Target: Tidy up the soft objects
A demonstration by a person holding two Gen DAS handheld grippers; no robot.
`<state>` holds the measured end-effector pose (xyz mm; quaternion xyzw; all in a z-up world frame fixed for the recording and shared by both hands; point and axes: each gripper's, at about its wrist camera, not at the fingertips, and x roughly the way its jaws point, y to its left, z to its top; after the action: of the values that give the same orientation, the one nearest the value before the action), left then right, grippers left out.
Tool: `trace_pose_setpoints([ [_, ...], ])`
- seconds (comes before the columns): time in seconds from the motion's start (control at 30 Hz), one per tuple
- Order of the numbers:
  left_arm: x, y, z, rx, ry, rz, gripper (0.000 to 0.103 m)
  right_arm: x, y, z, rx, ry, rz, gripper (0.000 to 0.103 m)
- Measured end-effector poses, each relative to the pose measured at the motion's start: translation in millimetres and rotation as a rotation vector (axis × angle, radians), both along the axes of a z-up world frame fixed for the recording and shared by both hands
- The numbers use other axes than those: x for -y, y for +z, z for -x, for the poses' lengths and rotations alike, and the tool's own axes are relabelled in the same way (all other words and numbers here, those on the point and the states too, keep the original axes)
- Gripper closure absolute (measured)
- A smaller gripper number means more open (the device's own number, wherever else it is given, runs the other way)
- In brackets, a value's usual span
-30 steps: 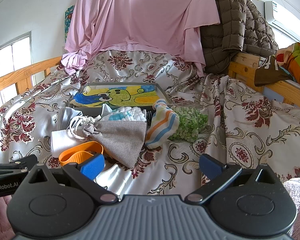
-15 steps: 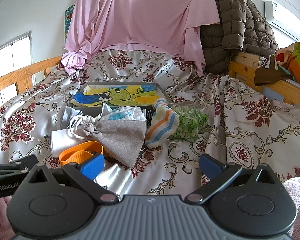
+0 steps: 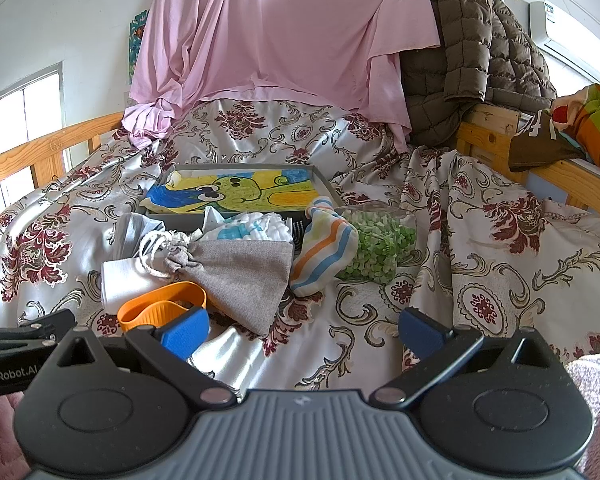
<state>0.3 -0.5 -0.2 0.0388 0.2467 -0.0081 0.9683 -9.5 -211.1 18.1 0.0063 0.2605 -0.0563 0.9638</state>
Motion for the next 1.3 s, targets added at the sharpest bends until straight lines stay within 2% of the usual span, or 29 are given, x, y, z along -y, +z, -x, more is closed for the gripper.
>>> trace_pose_setpoints([
  [0.67, 0, 0, 0, -0.002, -0.003, 0.001, 0.001, 1, 1, 1, 0.001, -0.001, -0.003, 0.0],
  [0.9, -4, 0, 1, -0.01, -0.014, 0.038, 0.001, 2, 4, 2, 0.004, -0.013, -0.018, 0.0],
  [1.13, -7, 15, -12, -0.024, -0.041, 0.065, 0.001, 15, 10, -3, -0.014, 0.007, -0.12, 0.0],
  [1.3, -12, 33, -35, -0.013, -0.065, 0.073, 0.001, 30, 12, -20, -0.054, 0.033, -0.21, 0.0],
])
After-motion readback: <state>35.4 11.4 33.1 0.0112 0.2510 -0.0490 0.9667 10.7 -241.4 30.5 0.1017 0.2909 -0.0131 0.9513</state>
